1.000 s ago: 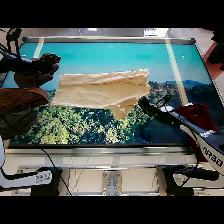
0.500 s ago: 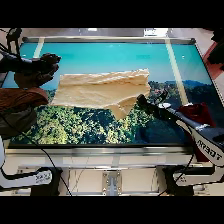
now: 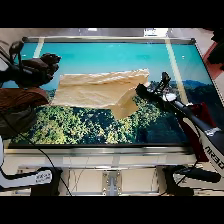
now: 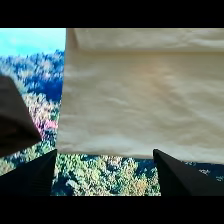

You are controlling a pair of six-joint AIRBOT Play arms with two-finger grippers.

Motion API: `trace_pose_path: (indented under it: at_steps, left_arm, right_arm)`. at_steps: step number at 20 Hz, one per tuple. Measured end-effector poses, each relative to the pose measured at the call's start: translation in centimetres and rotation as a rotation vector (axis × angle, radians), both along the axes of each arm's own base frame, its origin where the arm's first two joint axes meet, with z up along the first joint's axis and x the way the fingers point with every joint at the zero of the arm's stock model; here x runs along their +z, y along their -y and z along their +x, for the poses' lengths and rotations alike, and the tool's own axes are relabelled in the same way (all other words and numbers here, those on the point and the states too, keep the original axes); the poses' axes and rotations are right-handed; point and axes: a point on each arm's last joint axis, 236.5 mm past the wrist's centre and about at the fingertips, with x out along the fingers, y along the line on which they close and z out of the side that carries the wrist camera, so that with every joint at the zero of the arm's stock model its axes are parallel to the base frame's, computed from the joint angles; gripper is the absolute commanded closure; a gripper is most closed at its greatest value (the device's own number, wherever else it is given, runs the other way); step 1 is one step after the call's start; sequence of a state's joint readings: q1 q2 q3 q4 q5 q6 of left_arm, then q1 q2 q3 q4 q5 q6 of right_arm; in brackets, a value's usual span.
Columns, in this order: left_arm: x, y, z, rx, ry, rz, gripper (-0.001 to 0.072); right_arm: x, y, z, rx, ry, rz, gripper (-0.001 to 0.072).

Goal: Fold the shirts.

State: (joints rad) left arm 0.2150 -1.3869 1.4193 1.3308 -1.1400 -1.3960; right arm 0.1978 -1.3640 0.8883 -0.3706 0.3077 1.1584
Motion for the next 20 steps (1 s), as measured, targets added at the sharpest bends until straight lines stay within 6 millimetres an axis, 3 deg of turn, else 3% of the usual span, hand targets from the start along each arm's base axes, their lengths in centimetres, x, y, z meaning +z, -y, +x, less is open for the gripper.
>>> trace_pose_path:
  at_steps: [3, 5, 9, 12, 17, 20]
  left_arm:
    - [-5.8, -0.5, -1.1, 0.259, -0.059, -0.182, 0.0012]
    - [-8.1, 0.0, -0.7, 0.426, -0.036, -0.326, 0.0012]
    - [-10.4, -0.2, 0.6, 0.669, 0.005, -0.524, 0.0012]
    - [-11.5, -1.4, 0.6, 0.772, 0.004, -0.573, 0.0012]
    - [-13.2, -4.8, -1.3, 0.865, -0.043, -0.554, 0.0013]
    - [-15.2, -4.6, -2.7, 0.824, -0.123, -0.539, 0.0013]
  right_arm:
    - [1.3, -0.7, -0.8, 0.058, 0.014, -0.001, 0.0678]
    - [1.6, -1.1, -1.2, 0.082, 0.015, -0.002, 0.0677]
    - [1.8, -1.4, -1.6, 0.104, 0.014, -0.002, 0.0677]
    - [1.8, -1.6, -1.8, 0.116, 0.010, 0.001, 0.0678]
    - [1.8, -1.7, -2.0, 0.124, 0.005, 0.004, 0.0677]
    - [1.8, -1.7, -1.9, 0.124, 0.005, 0.004, 0.0677]
